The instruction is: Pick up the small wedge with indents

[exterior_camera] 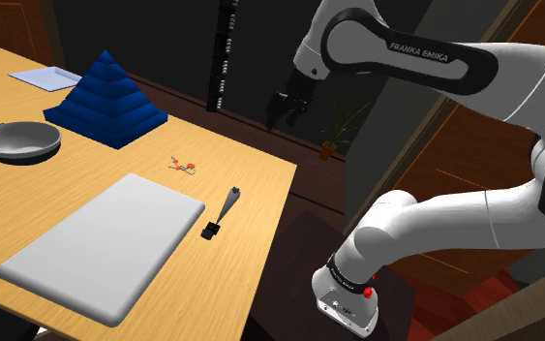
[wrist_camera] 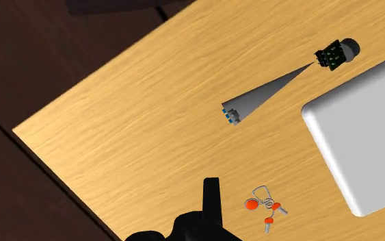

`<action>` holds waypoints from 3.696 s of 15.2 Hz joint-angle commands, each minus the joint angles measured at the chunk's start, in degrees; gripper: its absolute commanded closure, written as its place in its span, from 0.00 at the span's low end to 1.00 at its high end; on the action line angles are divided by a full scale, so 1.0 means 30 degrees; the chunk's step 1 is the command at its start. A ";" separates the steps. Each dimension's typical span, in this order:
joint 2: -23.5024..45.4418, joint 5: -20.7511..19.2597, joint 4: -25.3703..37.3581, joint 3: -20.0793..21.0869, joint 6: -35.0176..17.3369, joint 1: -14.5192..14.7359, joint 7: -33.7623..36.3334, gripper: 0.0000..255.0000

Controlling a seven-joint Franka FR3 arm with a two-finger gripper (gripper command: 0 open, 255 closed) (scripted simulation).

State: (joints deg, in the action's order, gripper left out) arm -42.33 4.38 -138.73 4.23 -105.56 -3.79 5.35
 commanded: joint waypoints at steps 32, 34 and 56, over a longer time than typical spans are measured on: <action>1.5035 0.1323 -0.4237 0.6640 -1.6793 -0.3211 1.9551 0.00; 1.5171 0.1209 -0.4164 0.6618 -1.6851 -0.3219 1.9617 1.00; 1.0989 0.3113 -0.3651 0.6539 -1.2318 -0.3043 1.8485 1.00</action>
State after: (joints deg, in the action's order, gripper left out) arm -8.44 13.45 -149.91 23.91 -143.66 -13.02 60.86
